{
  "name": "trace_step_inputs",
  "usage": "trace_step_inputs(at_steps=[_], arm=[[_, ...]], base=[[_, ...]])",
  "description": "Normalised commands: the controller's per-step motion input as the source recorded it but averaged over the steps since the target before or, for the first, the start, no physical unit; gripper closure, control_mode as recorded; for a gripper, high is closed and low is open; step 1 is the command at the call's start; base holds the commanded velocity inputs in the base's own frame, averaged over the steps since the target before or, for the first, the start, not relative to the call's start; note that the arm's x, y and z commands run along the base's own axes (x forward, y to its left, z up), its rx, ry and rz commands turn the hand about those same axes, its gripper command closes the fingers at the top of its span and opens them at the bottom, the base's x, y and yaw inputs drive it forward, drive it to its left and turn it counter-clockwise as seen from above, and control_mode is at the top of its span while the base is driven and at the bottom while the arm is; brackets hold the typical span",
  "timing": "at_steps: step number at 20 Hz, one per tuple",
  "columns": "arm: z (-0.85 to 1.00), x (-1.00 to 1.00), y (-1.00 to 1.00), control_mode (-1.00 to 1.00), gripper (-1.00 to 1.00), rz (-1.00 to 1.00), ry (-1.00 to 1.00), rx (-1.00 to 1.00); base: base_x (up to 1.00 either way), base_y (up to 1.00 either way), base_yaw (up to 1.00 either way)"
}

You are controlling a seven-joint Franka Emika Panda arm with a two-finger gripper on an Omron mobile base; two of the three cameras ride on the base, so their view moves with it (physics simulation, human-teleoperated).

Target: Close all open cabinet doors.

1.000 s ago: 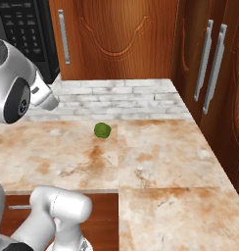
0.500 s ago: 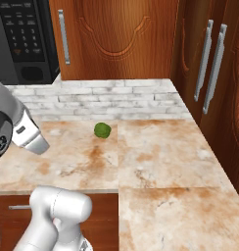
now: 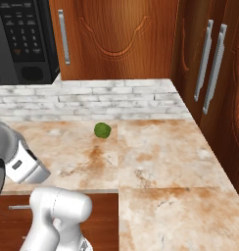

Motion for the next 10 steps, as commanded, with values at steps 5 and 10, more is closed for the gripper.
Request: trace_step_inputs(at_steps=[5,10], arm=[[-0.03,-0.07,0.00,-1.00,-1.00,0.00,0.03,0.00],[0.00,0.00,0.00,-1.00,-1.00,0.00,0.02,0.00]], base=[[0.00,0.00,0.00],[0.00,0.00,0.00]])
